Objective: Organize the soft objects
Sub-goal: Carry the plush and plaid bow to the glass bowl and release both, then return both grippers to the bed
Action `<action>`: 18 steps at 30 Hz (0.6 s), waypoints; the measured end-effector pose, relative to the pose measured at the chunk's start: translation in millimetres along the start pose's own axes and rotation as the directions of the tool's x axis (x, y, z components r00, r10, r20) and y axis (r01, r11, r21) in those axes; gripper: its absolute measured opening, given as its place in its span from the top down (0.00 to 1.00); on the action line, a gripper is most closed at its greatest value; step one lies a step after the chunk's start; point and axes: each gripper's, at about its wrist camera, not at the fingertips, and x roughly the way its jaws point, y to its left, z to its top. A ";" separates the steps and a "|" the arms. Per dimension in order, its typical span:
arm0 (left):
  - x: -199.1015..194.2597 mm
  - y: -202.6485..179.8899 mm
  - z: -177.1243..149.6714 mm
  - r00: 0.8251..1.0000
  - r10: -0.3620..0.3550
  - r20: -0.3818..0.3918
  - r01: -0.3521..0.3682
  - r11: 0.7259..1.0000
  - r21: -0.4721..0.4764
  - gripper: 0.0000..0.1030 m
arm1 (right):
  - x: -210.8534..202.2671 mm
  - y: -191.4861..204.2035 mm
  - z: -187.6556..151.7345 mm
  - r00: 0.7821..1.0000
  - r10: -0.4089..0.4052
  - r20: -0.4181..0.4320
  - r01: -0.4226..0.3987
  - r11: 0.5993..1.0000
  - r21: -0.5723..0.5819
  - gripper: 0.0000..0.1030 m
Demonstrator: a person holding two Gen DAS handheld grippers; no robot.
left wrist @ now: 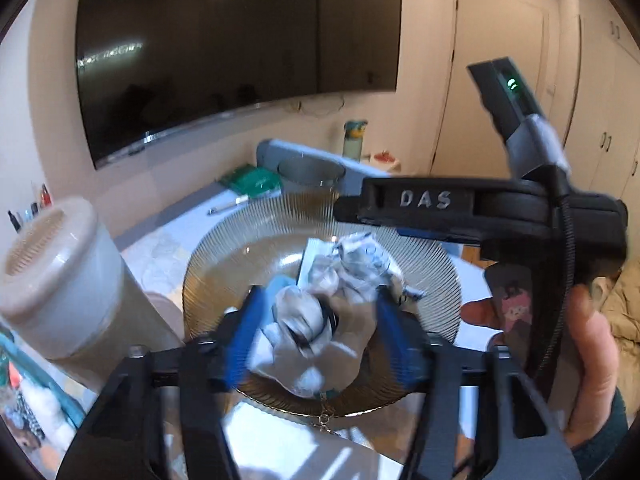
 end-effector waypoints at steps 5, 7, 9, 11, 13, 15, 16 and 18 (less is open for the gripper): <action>-20.0 1.6 -14.6 0.996 -0.091 0.024 0.091 0.996 -0.015 0.22 | -15.7 -6.8 -15.3 0.999 0.036 0.004 -0.036 0.999 0.021 0.33; -33.6 3.6 -20.4 0.990 -0.136 0.024 0.136 0.991 -0.014 0.22 | -30.7 -4.0 -24.3 0.999 0.032 0.017 -0.032 0.999 0.008 0.33; -55.3 10.0 -29.8 0.987 -0.157 0.028 0.157 0.987 -0.018 0.21 | -45.3 1.1 -33.8 0.999 0.038 0.030 -0.038 0.999 -0.008 0.33; -83.2 22.3 -41.3 0.984 -0.172 0.044 0.173 0.984 -0.031 0.21 | -66.3 10.3 -48.8 0.998 0.038 0.057 -0.036 0.999 -0.036 0.32; -107.8 36.2 -52.2 0.981 -0.183 0.068 0.187 0.981 -0.046 0.21 | -81.6 20.6 -62.0 0.996 0.051 0.071 -0.046 0.996 -0.073 0.32; -143.0 58.7 -67.2 0.981 -0.168 0.101 0.177 0.981 -0.079 0.21 | -99.7 37.6 -80.7 0.994 0.077 0.084 -0.066 0.990 -0.127 0.30; -156.5 67.3 -72.0 0.981 -0.158 0.115 0.169 0.981 -0.094 0.20 | -105.0 45.3 -88.0 0.992 0.090 0.085 -0.077 0.986 -0.149 0.28; -187.7 91.6 -86.7 0.983 -0.112 0.143 0.132 0.982 -0.135 0.14 | -116.8 64.6 -104.9 0.988 0.126 0.088 -0.106 0.974 -0.202 0.19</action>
